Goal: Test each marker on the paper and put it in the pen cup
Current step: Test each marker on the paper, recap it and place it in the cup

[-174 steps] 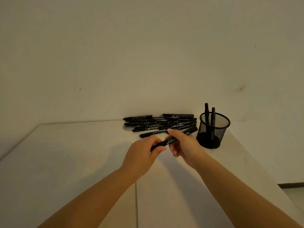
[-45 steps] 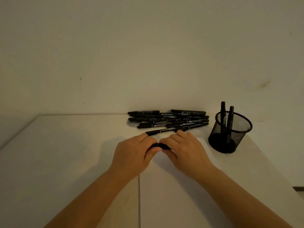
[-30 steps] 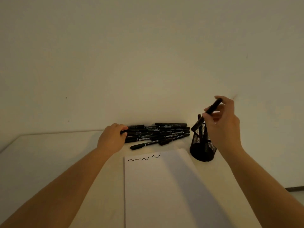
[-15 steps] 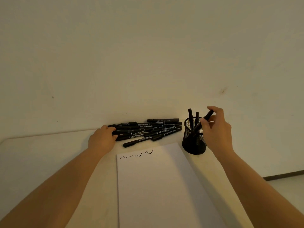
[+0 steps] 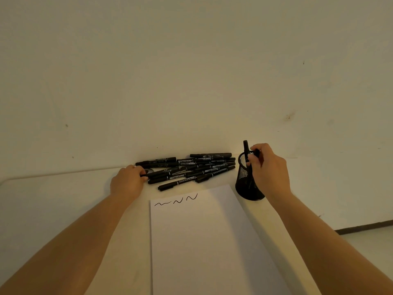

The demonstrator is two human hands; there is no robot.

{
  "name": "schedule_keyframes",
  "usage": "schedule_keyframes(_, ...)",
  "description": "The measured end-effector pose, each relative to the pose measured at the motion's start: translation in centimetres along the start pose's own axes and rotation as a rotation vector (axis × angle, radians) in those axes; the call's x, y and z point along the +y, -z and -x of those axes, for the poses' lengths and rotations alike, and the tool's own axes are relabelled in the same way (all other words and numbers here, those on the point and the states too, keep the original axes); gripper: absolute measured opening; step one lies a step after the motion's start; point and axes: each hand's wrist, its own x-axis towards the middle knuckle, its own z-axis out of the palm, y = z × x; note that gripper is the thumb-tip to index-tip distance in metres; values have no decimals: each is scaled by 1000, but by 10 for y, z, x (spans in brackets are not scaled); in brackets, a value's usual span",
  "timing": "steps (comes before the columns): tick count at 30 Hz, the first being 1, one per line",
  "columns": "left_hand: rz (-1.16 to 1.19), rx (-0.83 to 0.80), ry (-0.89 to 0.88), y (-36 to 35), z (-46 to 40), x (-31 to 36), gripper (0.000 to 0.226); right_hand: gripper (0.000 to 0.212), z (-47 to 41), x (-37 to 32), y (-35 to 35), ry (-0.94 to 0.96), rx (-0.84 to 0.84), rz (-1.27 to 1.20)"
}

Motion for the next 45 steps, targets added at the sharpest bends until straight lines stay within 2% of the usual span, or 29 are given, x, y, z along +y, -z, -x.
schedule_keyframes(9,8,78,26,14,14,-2,23,20,-6,-11,-8,-32,-63,-9)
schedule_keyframes(12,79,75,23,28,24,6,24,31,3,-15,-4,162,56,150)
schedule_keyframes(14,238,52,-18,39,35,18,20,27,13,-24,-2,350,178,205)
schedule_keyframes(15,336,35,-57,44,43,26,16,22,20,-29,-1,388,170,161)
schedule_keyframes(17,497,11,-142,52,62,47,8,8,37,-44,-1,286,-24,-47)
schedule_keyframes(19,632,-34,-231,57,85,67,11,4,53,-59,-3,47,-335,-332)
schedule_keyframes(21,730,-117,-314,60,106,83,19,22,69,-71,-6,-140,-514,-608)
schedule_keyframes(22,724,-152,-350,62,115,88,20,32,76,-74,-7,-214,-532,-731)
schedule_keyframes(25,485,-201,-485,64,132,94,13,34,91,-78,-8,-391,-512,-896)
schedule_keyframes(28,189,-150,-601,62,150,88,25,34,99,-78,-3,-506,-600,-884)
schedule_keyframes(30,179,-177,-618,62,164,84,30,34,103,-77,2,-476,-672,-903)
schedule_keyframes(34,371,-330,-576,70,176,83,21,37,109,-74,6,-334,-716,-947)
schedule_keyframes(39,561,-544,-530,77,175,80,30,28,110,-74,8,-155,-747,-926)
schedule_keyframes(45,769,-794,-499,75,174,75,31,22,116,-73,8,-4,-798,-900)
